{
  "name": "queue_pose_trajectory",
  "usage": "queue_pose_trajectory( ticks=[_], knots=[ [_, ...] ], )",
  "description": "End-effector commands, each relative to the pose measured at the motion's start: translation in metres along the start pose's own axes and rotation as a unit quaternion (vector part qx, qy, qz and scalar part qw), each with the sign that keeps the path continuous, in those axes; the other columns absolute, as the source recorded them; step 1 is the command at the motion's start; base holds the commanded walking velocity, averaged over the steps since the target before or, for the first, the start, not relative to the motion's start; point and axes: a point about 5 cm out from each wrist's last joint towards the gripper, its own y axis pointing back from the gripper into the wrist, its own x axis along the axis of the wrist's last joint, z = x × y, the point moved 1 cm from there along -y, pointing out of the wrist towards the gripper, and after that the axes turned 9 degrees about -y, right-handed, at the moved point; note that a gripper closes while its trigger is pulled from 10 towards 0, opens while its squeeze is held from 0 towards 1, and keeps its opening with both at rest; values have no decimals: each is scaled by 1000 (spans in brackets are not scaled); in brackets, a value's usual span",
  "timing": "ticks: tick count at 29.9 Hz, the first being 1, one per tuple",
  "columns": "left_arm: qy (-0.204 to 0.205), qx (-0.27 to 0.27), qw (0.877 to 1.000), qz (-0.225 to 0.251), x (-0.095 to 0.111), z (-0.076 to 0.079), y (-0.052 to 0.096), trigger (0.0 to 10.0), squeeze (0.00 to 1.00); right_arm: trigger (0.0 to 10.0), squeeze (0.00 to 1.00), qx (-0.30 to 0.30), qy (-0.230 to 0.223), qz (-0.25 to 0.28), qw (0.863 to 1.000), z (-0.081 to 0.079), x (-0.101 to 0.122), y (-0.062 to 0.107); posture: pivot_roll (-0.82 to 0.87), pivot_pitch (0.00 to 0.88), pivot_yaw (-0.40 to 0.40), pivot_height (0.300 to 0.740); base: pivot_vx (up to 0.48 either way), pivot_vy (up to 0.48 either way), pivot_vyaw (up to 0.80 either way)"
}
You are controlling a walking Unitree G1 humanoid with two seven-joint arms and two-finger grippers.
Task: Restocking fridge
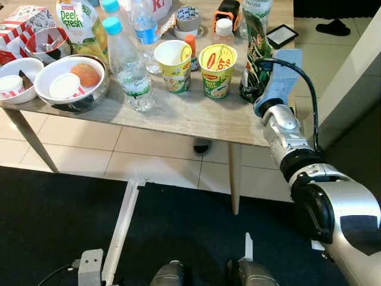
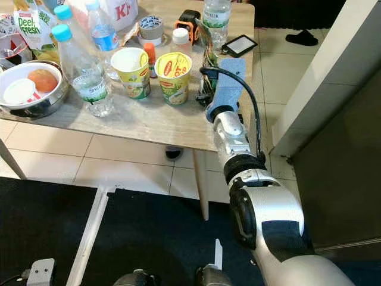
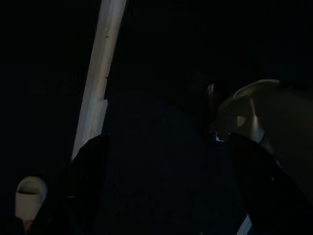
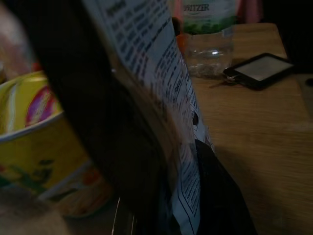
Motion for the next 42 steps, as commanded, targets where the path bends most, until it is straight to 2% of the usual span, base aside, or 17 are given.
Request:
queue_pose_trajectory(
  ticks=[1, 3, 5, 8, 10, 11, 14, 17, 22, 27, 30, 32, 33, 34, 35, 38, 42],
  knots=[
    [14, -3, 999, -29, -15, 8, 2, 10000, 0, 0, 0, -21, -16, 26, 999, 18, 7, 3, 190, 181, 39, 740, 0, 0, 0],
    [15, -4, 999, -32, -15, 9, 2, 10000, 0, 0, 0, -31, -21, 33, 999, 26, 10, 4, 190, 181, 39, 740, 0, 0, 0],
    [18, -4, 999, -42, -18, 11, 2, 10000, 0, 0, 0, -59, -23, 53, 997, 49, 19, 9, 170, 162, 39, 740, 0, 0, 0],
    [18, -4, 999, -47, -19, 11, 2, 10000, 0, 0, 0, -69, -21, 60, 996, 58, 22, 11, 167, 159, 40, 740, 0, 0, 0],
    [20, -2, 998, -59, -23, 11, 3, 10000, 0, 0, 0, -93, -10, 74, 993, 79, 30, 17, 154, 140, 42, 740, 0, 0, 0],
    [20, -2, 998, -59, -23, 11, 3, 10000, 0, 0, 0, -93, -10, 74, 993, 79, 30, 17, 154, 140, 42, 740, 0, 0, 0],
    [24, 1, 997, -79, -32, 12, 5, 10000, 0, 0, 0, -137, 23, 81, 987, 115, 35, 32, 137, 119, 38, 740, 0, 0, 0],
    [27, 3, 996, -86, -34, 13, 6, 10000, 0, 0, 0, -159, 37, 72, 984, 129, 30, 40, 130, 108, 35, 740, 0, 0, 0],
    [35, 5, 995, -96, -39, 16, 7, 10000, 0, 0, 0, -212, 87, 19, 973, 163, 4, 65, 107, 89, 31, 740, 0, 0, 0],
    [37, 0, 994, -99, -39, 21, 6, 10000, 0, 0, 0, -234, 111, -49, 965, 179, -34, 87, 86, 73, 31, 740, 0, 0, 0],
    [38, 0, 994, -102, -39, 23, 5, 10000, 0, 0, 0, -245, 105, -103, 958, 184, -66, 104, 69, 54, 27, 740, 0, 0, 0],
    [39, -2, 994, -104, -38, 26, 4, 10000, 0, 0, 0, -254, 106, -166, 947, 186, -101, 125, 56, 36, 25, 740, 0, 0, 0],
    [40, -2, 994, -104, -38, 28, 3, 10000, 0, 2941, 0, -257, 106, -197, 940, 186, -118, 137, 47, 21, 21, 740, 0, 0, 0],
    [40, -3, 994, -105, -37, 29, 3, 10000, 0, 2941, 0, -258, 106, -217, 935, 186, -129, 144, 47, 21, 21, 740, 0, 0, 0],
    [40, -4, 994, -104, -36, 30, 2, 10000, 0, 10000, 0, -259, 104, -246, 928, 185, -144, 156, 42, 7, 17, 740, 0, 0, 0],
    [39, -6, 994, -101, -31, 33, -1, 10000, 0, 10000, 0, -255, 97, -310, 911, 181, -177, 185, 32, 0, 15, 740, 0, 0, 0],
    [37, -6, 995, -97, -25, 33, -4, 10000, 0, 10000, 0, -240, 108, -408, 874, 174, -218, 233, 18, 0, 17, 740, 0, 0, 0]
  ],
)
